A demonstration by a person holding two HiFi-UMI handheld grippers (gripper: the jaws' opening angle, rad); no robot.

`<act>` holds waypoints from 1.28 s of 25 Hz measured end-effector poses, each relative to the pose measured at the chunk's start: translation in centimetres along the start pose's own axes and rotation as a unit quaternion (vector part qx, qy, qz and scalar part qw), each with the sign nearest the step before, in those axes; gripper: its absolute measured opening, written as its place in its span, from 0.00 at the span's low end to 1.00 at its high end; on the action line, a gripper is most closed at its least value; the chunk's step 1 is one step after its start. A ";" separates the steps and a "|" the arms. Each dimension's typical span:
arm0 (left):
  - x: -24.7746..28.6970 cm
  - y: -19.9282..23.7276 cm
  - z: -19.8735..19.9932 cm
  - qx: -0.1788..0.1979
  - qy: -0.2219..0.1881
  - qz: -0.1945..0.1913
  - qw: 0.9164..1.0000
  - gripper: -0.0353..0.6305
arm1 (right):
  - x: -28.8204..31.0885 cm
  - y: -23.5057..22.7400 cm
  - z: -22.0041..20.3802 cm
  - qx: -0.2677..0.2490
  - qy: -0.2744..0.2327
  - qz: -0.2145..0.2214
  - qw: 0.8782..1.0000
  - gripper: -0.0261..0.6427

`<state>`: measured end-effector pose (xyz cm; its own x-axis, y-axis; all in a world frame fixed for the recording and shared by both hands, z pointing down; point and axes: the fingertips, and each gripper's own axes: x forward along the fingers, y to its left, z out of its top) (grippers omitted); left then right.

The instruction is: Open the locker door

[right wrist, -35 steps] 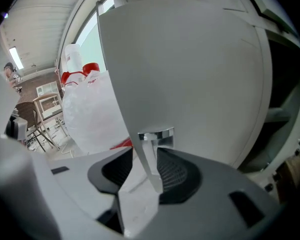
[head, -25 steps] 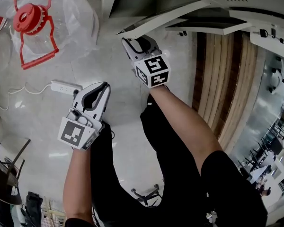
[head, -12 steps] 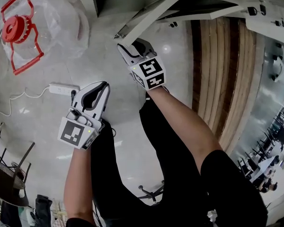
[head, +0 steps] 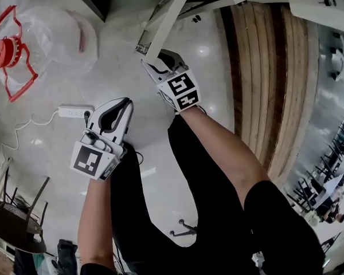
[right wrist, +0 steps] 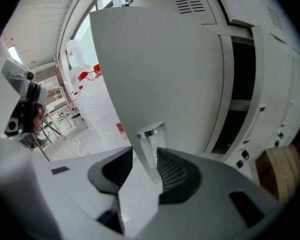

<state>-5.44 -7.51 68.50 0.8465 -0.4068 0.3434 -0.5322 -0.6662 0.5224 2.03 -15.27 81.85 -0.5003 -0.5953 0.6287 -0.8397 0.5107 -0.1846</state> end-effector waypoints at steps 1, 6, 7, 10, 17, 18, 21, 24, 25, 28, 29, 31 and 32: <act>0.3 -0.2 0.0 0.000 0.003 -0.003 1.000 0.08 | -0.4 -0.2 -0.3 0.002 0.001 -0.002 1.000 0.28; 1.9 -1.5 0.0 0.005 0.017 -0.023 1.000 0.08 | -2.4 -1.5 -1.6 0.007 0.008 -0.013 1.000 0.28; 2.3 -1.8 -0.1 0.006 0.022 -0.028 0.999 0.08 | -2.9 -1.8 -2.0 0.009 0.010 -0.017 1.000 0.28; 3.6 -3.0 -0.2 0.010 0.033 -0.045 0.998 0.08 | -4.5 -3.1 -3.1 0.020 0.010 -0.032 0.999 0.28; 6.3 -6.0 -0.7 0.023 0.057 -0.082 0.995 0.08 | -7.5 -6.0 -4.9 0.034 0.012 -0.063 0.997 0.28; 6.5 -6.3 -0.7 0.025 0.061 -0.086 0.994 0.08 | -7.9 -6.4 -5.0 0.037 0.010 -0.067 0.997 0.28; 7.3 -7.3 -0.7 0.034 0.070 -0.095 0.992 0.08 | -9.1 -7.5 -5.7 0.053 0.008 -0.079 0.995 0.28; 8.3 -8.0 -0.3 0.044 0.075 -0.102 0.991 0.08 | -10.2 -9.0 -6.4 0.064 0.003 -0.096 0.993 0.27; 8.6 -8.2 -0.2 0.048 0.077 -0.104 0.990 0.08 | -10.5 -9.4 -6.6 0.067 0.002 -0.101 0.993 0.27; 9.8 -9.1 0.1 0.057 0.083 -0.109 0.989 0.08 | -11.5 -10.7 -6.9 0.069 0.000 -0.111 0.991 0.25; 10.2 -9.5 0.2 0.059 0.085 -0.112 0.988 0.08 | -11.8 -11.2 -6.9 0.067 0.000 -0.113 0.991 0.25; 11.0 -10.3 0.3 0.064 0.086 -0.116 0.987 0.08 | -12.4 -12.2 -7.0 0.065 0.000 -0.118 0.991 0.25; 11.3 -10.6 0.3 0.065 0.088 -0.118 0.987 0.08 | -12.6 -12.6 -7.0 0.065 0.000 -0.119 0.991 0.25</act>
<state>9.77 -5.20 66.57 0.9244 -0.1247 0.3605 -0.3051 -0.8089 0.5026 20.46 -9.83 81.56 -0.2845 -0.6893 0.6663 -0.9541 0.2714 -0.1266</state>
